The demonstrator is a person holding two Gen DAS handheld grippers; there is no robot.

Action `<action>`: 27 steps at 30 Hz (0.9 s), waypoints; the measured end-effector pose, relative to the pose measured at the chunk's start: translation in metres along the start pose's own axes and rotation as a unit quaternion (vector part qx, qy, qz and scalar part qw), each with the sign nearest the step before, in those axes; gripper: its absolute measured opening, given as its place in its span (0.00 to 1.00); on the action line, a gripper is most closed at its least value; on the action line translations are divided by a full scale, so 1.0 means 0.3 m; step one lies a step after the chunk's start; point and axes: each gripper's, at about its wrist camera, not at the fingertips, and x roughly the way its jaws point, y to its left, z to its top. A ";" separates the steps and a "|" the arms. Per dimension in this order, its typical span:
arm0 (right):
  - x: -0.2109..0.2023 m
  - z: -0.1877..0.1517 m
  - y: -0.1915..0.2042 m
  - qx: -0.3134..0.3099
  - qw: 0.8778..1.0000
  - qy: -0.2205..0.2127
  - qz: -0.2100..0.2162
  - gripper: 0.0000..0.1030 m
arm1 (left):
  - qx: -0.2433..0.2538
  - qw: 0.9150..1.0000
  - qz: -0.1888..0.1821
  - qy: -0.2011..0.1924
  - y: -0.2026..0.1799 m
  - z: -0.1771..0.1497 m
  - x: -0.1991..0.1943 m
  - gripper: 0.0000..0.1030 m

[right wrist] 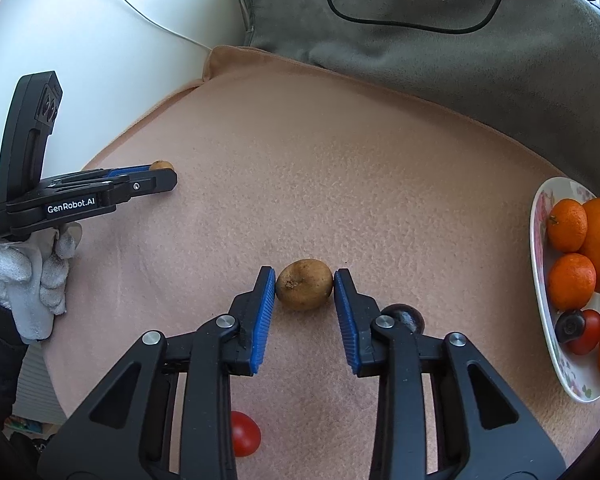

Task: Organize fruits
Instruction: 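Grasp a brown round fruit with the right tool while the left grasps another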

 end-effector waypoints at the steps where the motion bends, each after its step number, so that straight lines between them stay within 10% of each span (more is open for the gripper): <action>1: 0.002 -0.002 -0.003 0.000 1.000 0.000 0.002 0.31 | -0.001 1.000 0.001 0.000 0.001 0.000 0.000 0.33; 27: -0.078 0.001 -0.014 0.015 0.999 -0.039 0.007 0.30 | 0.009 1.000 -0.018 -0.018 -0.053 -0.008 -0.069 0.26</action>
